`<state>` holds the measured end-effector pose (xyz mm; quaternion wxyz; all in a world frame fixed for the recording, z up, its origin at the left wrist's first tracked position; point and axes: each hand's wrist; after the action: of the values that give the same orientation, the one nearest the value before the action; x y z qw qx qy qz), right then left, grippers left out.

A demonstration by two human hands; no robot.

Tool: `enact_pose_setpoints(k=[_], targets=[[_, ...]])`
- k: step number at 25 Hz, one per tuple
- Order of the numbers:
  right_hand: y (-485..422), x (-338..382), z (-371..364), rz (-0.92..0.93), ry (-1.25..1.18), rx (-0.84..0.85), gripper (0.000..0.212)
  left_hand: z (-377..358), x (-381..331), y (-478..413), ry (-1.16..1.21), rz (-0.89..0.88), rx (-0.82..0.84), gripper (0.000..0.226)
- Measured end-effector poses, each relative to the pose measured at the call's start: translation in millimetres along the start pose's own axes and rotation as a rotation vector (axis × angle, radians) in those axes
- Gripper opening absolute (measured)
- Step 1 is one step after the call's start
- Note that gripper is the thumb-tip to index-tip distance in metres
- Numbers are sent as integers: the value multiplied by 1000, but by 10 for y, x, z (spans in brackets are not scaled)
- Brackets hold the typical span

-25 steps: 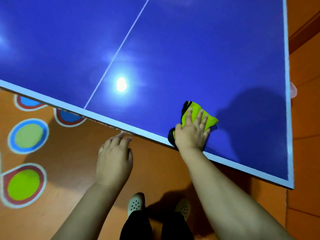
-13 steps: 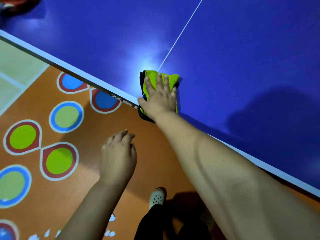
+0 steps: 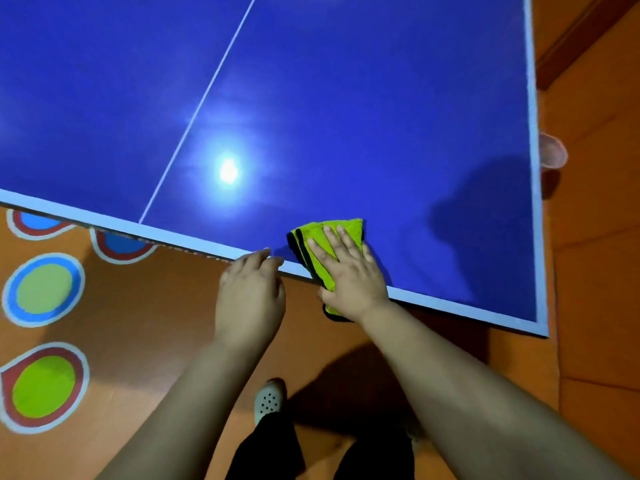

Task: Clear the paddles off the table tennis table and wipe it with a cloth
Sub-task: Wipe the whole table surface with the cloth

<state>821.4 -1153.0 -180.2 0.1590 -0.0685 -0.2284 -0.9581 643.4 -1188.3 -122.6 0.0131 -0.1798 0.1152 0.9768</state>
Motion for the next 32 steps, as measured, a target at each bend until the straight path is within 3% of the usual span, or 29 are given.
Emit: enact_pose_setpoints(k=[7, 14, 18, 23, 32], targets=[[1355, -1897, -99, -125, -81, 52, 89, -645, -1953, 9, -23, -189, 61, 31], [2094, -3266, 36, 11, -53, 179, 86, -1214, -3686, 121, -30, -223, 71, 29], [2174, -3731, 236, 88, -106, 208, 76, -1266, -4096, 35, -59, -174, 93, 29], [2049, -4537, 719, 26, -135, 82, 79, -1286, -4458, -425, -67, -63, 52, 36], [1283, -5839, 2074, 45, -170, -29, 79, -1047, -5435, -1962, 81, 13, -2, 37]])
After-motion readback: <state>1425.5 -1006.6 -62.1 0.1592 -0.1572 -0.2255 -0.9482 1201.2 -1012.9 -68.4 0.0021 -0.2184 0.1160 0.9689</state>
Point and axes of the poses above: each hand's wrist, its own y-axis away from the middle knuckle, its own z-axis out of the back of the hand, x = y × z, and after that the axes turned 9 degrees about x, right-handed
